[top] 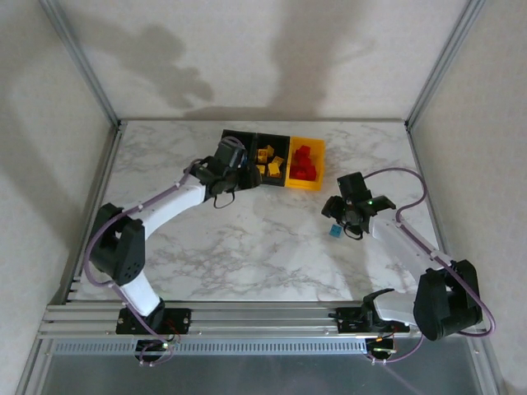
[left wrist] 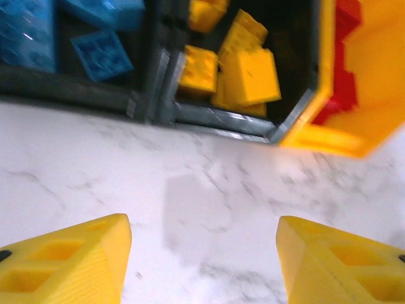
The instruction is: Sort the legos into containers by color
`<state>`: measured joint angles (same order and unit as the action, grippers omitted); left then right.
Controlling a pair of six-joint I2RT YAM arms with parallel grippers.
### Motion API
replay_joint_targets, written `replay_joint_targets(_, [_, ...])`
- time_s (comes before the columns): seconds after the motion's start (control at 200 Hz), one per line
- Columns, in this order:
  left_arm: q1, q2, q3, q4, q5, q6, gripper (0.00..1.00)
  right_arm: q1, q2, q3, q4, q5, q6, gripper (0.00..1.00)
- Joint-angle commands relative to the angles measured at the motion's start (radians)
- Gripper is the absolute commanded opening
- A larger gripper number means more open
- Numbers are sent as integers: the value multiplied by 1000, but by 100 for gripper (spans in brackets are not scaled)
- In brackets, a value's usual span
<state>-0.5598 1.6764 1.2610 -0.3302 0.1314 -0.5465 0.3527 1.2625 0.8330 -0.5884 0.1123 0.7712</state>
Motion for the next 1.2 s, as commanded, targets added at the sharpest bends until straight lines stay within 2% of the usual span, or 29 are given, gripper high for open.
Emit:
replay_joint_targets(0.0, [-41, -60, -68, 64, 91, -23, 62, -12, 23, -8, 7, 23, 0, 72])
replay_joint_targets(0.421, [-145, -187, -249, 145, 126, -63, 63, -14, 141, -37, 50, 3, -8, 69])
replay_joint_targets(0.956, [-203, -133, -241, 165, 126, -76, 63, -15, 215, -57, 77, 17, -9, 64])
replay_joint_targets(1.191, [-203, -140, -247, 151, 111, -79, 62, -15, 249, -67, 107, -4, -18, 55])
